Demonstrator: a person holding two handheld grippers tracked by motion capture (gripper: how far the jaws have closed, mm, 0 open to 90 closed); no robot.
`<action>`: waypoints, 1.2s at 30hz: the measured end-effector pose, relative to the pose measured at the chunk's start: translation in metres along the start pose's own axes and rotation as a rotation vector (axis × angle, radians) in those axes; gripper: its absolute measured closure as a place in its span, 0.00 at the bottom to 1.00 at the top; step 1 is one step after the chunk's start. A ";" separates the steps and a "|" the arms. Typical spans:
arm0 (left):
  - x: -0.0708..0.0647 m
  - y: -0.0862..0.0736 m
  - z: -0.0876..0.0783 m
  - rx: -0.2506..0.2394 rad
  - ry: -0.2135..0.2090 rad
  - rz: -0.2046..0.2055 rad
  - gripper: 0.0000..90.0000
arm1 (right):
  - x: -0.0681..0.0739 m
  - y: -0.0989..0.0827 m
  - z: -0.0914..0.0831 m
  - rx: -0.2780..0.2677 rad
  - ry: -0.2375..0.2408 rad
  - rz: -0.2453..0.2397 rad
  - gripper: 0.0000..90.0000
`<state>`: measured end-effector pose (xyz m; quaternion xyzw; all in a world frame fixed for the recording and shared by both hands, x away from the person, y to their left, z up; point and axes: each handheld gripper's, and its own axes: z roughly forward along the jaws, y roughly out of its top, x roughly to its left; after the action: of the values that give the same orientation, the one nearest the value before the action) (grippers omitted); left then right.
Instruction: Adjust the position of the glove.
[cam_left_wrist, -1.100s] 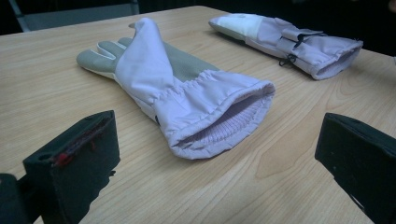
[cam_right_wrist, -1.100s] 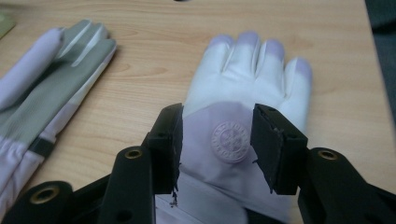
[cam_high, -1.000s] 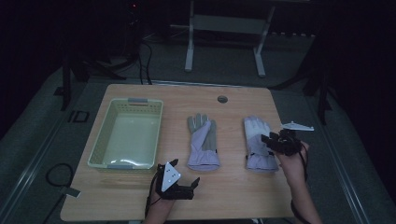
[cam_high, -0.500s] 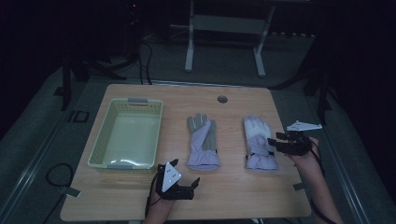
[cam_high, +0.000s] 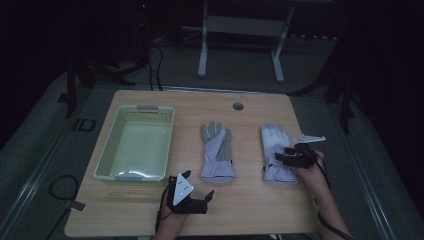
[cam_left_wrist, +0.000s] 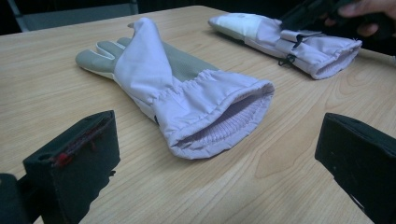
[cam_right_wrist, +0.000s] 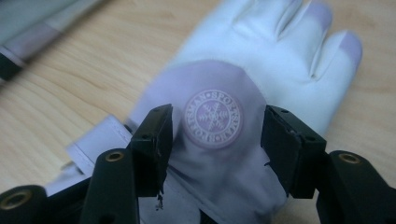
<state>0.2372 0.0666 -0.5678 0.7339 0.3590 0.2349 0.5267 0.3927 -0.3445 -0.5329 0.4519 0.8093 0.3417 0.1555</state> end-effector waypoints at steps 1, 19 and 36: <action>0.000 0.000 0.000 0.000 0.000 0.000 0.00 | -0.001 -0.002 0.002 -0.003 0.003 0.004 0.53; 0.000 0.000 0.000 0.000 0.003 -0.001 0.00 | 0.007 0.003 -0.021 -0.060 -0.014 0.128 0.89; -0.001 0.000 0.000 0.000 0.005 0.001 0.00 | 0.024 0.051 -0.056 -0.119 -0.006 0.124 0.90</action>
<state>0.2369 0.0661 -0.5678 0.7335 0.3599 0.2369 0.5257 0.3800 -0.3288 -0.4563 0.4923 0.7574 0.3967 0.1630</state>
